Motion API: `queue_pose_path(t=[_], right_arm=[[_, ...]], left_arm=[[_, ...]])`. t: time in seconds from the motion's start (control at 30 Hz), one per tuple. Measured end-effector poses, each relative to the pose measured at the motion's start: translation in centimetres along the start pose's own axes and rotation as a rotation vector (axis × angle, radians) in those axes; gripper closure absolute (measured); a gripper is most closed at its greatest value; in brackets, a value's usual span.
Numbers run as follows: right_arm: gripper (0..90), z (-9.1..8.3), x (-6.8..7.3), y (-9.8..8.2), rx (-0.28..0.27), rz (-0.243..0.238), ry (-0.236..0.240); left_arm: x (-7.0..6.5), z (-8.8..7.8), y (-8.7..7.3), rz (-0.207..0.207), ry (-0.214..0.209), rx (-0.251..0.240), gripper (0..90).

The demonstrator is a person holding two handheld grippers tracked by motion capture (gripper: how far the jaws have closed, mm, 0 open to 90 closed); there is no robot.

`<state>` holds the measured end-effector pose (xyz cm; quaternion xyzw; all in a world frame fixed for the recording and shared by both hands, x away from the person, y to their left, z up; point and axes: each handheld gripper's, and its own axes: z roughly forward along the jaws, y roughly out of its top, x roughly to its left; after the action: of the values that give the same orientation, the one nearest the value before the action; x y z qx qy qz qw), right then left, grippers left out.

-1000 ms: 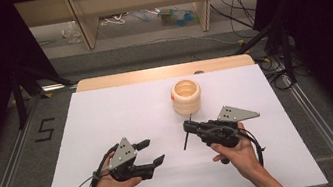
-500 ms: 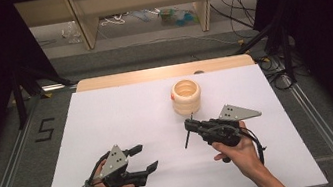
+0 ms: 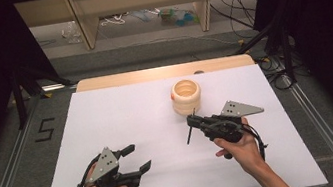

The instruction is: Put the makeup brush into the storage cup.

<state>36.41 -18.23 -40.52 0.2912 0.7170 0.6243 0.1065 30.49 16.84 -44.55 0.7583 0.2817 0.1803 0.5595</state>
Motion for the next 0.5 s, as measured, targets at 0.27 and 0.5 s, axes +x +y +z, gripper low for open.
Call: queue_pose_path(t=[0.27,0.5], right_arm=[[85.1,0.1,-1.4,0.8,-0.004,-0.004,-0.045],[85.2,0.1,-2.5,1.7,0.002,-0.02,-0.082]], left_arm=[[0.0,-0.2,-0.3,-0.008,0.008,-0.003,22.5],[0.2,-0.8,-0.4,0.005,0.014,-0.016,22.1]])
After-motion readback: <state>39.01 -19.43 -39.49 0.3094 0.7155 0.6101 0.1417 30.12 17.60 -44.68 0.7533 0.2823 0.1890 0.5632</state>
